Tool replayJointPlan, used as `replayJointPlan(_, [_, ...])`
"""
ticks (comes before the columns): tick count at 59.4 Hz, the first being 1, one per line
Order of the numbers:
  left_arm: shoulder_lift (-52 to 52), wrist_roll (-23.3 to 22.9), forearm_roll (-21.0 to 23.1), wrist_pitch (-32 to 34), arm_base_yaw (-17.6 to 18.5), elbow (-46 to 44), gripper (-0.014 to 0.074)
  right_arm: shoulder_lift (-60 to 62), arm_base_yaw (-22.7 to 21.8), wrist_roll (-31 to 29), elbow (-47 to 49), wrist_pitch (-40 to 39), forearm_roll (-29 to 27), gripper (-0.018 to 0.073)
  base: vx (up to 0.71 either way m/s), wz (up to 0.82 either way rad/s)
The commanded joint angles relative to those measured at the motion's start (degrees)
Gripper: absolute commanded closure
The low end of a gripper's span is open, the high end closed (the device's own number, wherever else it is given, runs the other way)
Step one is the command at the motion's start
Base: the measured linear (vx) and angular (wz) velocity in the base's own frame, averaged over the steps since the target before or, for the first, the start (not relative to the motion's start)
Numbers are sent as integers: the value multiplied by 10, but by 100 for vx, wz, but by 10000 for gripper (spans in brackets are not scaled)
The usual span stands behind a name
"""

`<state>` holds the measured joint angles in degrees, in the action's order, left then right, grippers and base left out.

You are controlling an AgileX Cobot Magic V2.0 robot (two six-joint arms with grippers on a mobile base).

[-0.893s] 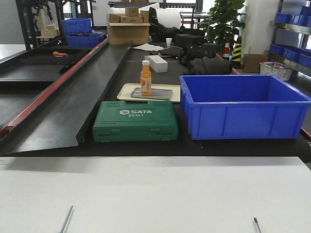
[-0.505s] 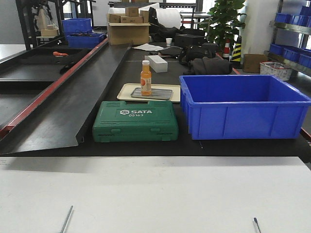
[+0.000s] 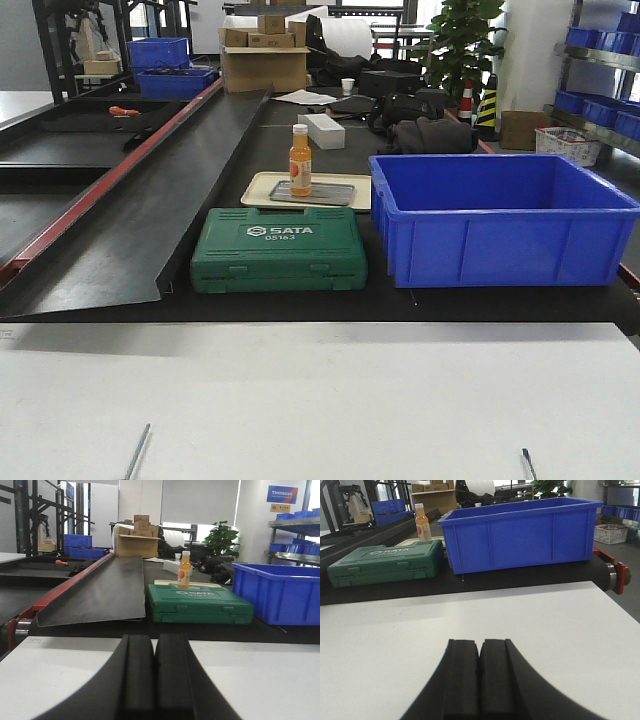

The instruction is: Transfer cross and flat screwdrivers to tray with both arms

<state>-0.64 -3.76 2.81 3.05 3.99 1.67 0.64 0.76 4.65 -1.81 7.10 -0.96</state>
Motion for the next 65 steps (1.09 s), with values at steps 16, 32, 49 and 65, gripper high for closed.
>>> replayJointPlan(16, [-7, -6, 5, 73, 0, -40, 594, 3, -3, -3, 19, -143, 2, 567, 0, 0])
replayJointPlan(32, [54, 17, 0, -41, 0, -245, 594, -58, -3, -29, 247, 15, 16, 567, 0, 0])
replayJointPlan(49, [306, 60, 1, -84, 1, -445, 594, -264, -3, -61, 452, 40, 10, 567, 0, 0])
replayJointPlan(65, [409, 55, 5, -96, 1, -447, 592, -360, -3, -61, 464, 58, -9, 567, 0, 0])
